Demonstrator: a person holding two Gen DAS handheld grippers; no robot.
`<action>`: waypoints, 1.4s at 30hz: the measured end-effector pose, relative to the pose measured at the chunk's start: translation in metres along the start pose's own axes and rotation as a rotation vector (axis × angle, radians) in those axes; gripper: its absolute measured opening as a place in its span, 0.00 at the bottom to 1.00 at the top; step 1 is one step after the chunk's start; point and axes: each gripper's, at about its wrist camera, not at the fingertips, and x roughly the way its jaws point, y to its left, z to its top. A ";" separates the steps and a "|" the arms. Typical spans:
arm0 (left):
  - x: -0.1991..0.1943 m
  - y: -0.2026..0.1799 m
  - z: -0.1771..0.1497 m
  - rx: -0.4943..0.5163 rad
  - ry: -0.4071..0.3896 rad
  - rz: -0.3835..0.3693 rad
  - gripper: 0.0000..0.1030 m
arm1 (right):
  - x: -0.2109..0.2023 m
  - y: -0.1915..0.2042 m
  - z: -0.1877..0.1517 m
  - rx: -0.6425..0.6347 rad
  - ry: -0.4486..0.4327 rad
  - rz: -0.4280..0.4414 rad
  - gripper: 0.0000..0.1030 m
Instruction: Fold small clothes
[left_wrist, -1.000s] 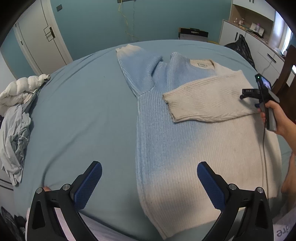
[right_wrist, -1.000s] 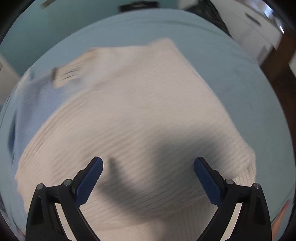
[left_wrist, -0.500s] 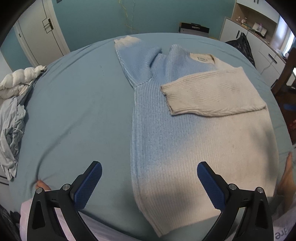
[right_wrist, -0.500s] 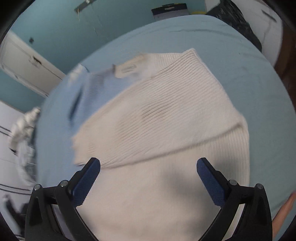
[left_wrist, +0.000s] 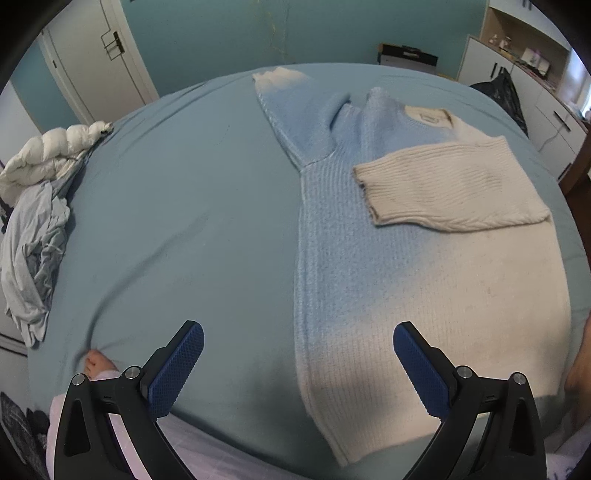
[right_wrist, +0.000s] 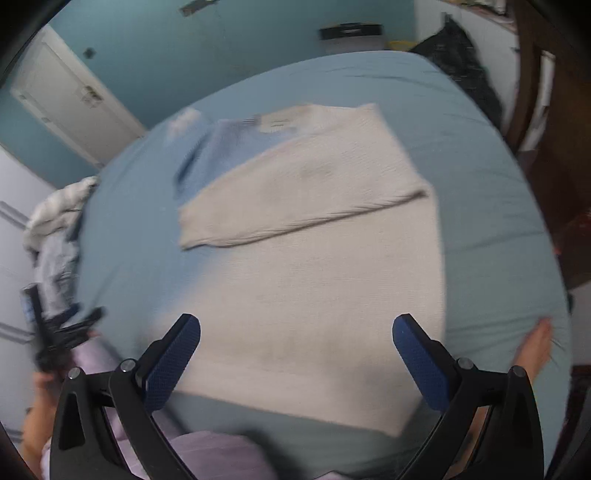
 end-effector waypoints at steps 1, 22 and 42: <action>0.003 0.002 0.002 -0.005 0.006 0.005 1.00 | 0.005 -0.007 0.001 0.029 -0.006 -0.001 0.99; 0.221 0.080 0.234 -0.431 0.122 0.054 1.00 | 0.100 -0.066 -0.014 0.017 0.336 0.069 0.99; 0.204 0.020 0.273 -0.388 -0.059 -0.042 0.07 | 0.100 -0.107 -0.028 0.074 0.376 0.076 0.99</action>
